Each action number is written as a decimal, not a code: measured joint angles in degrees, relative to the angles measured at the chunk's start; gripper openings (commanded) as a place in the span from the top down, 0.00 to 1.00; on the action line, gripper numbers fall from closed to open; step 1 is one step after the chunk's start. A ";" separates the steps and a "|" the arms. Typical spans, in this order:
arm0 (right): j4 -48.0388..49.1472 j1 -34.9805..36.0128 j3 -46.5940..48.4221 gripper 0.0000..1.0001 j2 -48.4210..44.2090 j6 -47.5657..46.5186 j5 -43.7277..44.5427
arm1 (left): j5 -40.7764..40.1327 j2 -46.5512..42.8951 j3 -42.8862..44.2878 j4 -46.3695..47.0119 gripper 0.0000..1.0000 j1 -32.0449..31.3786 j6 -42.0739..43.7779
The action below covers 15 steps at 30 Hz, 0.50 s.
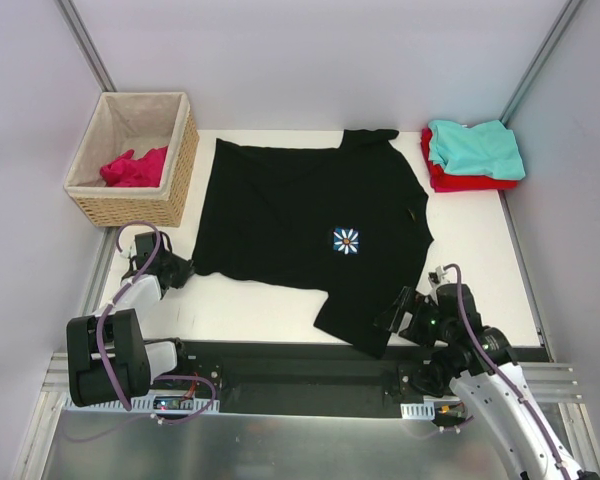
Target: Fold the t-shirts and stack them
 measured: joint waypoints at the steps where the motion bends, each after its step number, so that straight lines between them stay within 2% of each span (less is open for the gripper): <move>1: -0.48 0.02 -0.37 0.07 0.00 0.48 -0.26 | 0.13 0.00 -0.02 0.02 1.00 0.00 0.00; 9: -4.76 0.31 -1.57 0.08 2.03 1.03 -2.82 | 0.83 0.00 -0.20 0.33 1.00 0.00 -0.07; 15: -2.69 1.40 -3.63 0.13 8.13 0.90 -4.50 | 1.64 0.35 -0.26 0.81 1.00 0.00 -0.11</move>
